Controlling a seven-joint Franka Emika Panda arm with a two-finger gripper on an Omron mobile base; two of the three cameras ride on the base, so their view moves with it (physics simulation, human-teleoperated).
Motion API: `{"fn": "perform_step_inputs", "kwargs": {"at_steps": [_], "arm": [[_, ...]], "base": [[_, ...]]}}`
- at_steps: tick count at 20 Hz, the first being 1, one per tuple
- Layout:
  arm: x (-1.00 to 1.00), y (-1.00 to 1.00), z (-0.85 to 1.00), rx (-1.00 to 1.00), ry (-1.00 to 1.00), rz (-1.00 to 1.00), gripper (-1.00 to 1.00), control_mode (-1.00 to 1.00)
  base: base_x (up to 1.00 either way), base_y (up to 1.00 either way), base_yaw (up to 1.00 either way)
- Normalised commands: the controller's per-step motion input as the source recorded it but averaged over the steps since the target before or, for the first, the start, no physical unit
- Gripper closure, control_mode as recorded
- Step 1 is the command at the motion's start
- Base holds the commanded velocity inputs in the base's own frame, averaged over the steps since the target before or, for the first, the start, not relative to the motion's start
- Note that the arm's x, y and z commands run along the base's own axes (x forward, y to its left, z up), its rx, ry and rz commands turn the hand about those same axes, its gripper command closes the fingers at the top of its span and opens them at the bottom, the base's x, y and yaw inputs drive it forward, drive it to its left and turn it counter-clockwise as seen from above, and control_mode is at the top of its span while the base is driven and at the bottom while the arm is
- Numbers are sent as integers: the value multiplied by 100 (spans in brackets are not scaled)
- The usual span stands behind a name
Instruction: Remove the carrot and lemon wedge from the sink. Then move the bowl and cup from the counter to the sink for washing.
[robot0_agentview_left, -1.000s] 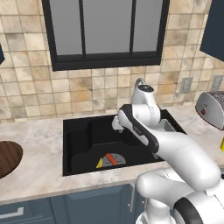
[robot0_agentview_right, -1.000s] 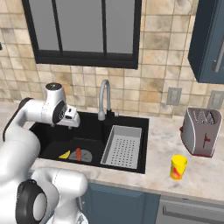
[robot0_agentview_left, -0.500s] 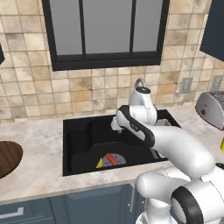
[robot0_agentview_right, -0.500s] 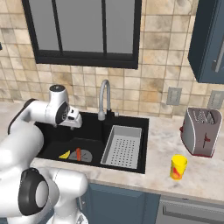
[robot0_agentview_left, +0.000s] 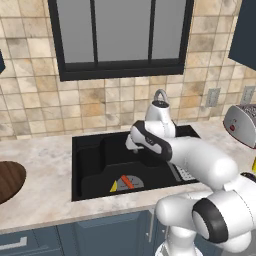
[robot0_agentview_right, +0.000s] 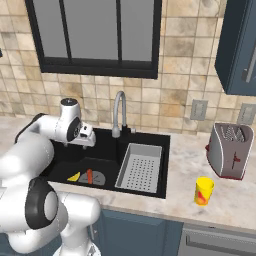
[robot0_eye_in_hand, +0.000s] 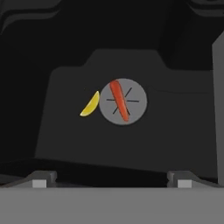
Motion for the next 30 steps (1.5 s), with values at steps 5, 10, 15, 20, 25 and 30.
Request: {"fn": "perform_step_inputs", "kwargs": {"at_steps": [5,10,15,20,25,30], "arm": [[15,0,-19,-1,8,0,-100,-100],[12,3,-23,-2,7,0,-100,-100],[11,9,-22,0,8,0,-100,-100],[1,11,-21,-2,4,3,-100,-100],[0,7,-21,-3,0,4,-100,-100],[0,5,-22,-5,0,3,-100,-100]], "base": [[0,0,0],[0,0,0],[0,0,0],[0,0,0],[0,0,0],[0,0,0]]}}
